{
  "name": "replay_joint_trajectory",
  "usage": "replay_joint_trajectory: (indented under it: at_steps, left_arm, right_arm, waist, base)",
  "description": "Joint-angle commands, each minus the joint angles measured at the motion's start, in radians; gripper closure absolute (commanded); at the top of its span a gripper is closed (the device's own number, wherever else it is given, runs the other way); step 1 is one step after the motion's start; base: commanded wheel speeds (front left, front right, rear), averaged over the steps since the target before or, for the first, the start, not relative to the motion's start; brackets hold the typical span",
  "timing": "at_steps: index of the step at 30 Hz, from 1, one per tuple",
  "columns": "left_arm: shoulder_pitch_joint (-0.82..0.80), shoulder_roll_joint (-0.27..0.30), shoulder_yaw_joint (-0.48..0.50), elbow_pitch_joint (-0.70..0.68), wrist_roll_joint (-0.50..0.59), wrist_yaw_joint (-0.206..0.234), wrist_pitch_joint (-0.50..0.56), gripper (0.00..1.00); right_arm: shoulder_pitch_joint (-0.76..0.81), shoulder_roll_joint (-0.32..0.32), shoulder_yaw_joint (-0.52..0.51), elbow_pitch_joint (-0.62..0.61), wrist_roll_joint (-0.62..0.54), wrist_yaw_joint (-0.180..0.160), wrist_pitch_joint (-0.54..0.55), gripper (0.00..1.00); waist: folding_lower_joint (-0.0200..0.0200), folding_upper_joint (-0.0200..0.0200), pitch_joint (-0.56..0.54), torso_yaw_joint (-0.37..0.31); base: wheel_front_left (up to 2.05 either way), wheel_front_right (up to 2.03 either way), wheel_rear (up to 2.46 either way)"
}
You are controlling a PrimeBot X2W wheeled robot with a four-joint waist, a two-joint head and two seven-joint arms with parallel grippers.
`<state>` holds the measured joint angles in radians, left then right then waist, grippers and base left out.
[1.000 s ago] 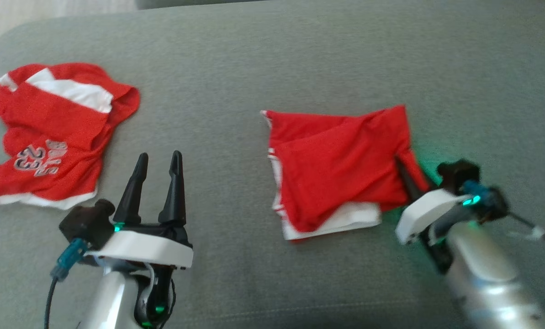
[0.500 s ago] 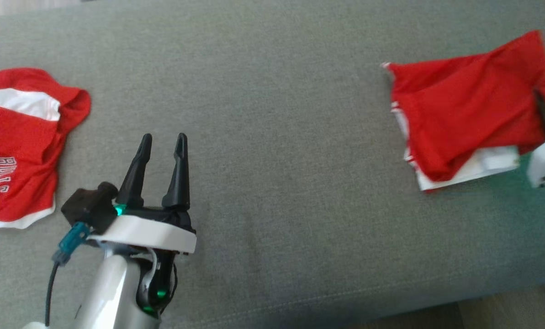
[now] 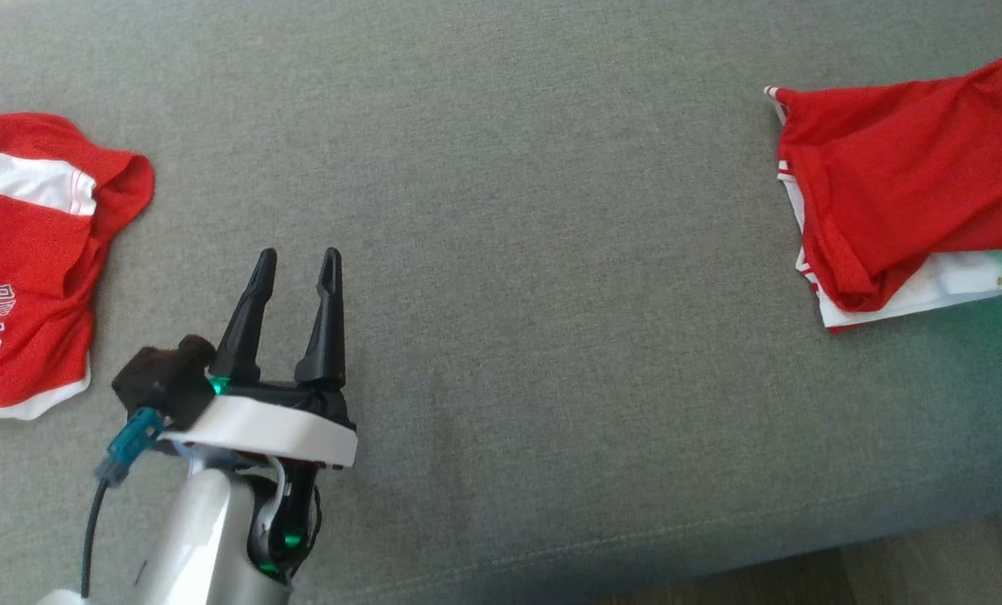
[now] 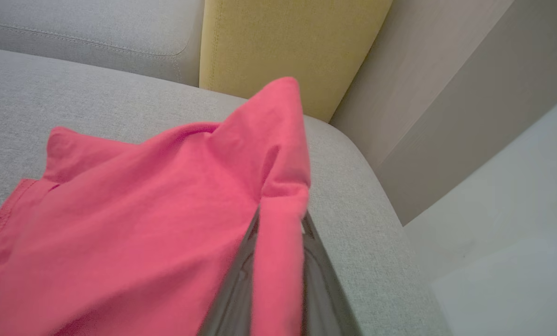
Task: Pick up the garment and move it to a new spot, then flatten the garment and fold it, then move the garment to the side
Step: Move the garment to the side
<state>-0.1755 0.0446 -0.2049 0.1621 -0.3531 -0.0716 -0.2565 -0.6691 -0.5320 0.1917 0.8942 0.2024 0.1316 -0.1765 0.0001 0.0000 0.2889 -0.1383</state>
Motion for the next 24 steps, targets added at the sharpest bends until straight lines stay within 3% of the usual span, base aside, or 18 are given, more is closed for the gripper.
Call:
replay_joint_trajectory:
  at_steps: [1,4,5,6,7,16,24]
  left_arm:
    - [-0.04,0.006,0.04,-0.028,0.01,-0.007,-0.005,0.0]
    - [-0.04,0.006,0.042,-0.027,0.011,-0.008,-0.005,0.0]
    - [-0.04,0.006,0.042,-0.026,0.011,-0.008,-0.005,0.0]
    - [-0.04,0.006,0.042,-0.025,0.011,-0.007,-0.005,0.0]
    - [-0.039,0.006,0.041,-0.024,0.01,-0.007,-0.005,0.0]
    - [-0.029,0.006,0.034,-0.013,-0.016,-0.002,-0.005,0.0]
    - [0.014,0.006,0.035,-0.024,-0.058,0.017,-0.005,0.0]
  right_arm:
    - [-0.022,-0.034,-0.003,-0.01,-0.002,-0.001,-0.017,1.0]
    - [-0.027,-0.027,-0.018,-0.002,0.003,-0.001,-0.022,1.0]
    - [-0.029,-0.022,-0.025,0.0,0.006,-0.001,-0.026,0.59]
    - [-0.029,-0.014,-0.029,0.002,0.014,-0.001,-0.028,0.37]
    - [-0.03,-0.009,-0.031,0.001,0.019,-0.001,-0.031,0.0]
    - [-0.026,0.048,-0.061,-0.046,0.036,-0.001,-0.062,0.0]
    - [0.043,0.187,-0.018,-0.201,0.072,-0.001,-0.064,0.0]
  waist:
    - [-0.0001,0.0,0.001,-0.002]
    - [-0.0001,0.0,0.001,-0.004]
    - [-0.0001,0.0,0.001,-0.005]
    - [-0.0001,0.0,0.0,-0.006]
    - [-0.0001,0.0,-0.001,-0.007]
    - [-0.0001,0.0,-0.048,0.003]
    - [-0.0001,0.0,-0.15,0.048]
  base:
    - [0.0,0.0,0.0]
    - [0.0,0.0,0.0]
    - [0.0,0.0,0.0]
    - [0.0,0.0,0.0]
    - [0.0,0.0,0.0]
    - [0.0,0.0,0.0]
    - [0.0,0.0,0.0]
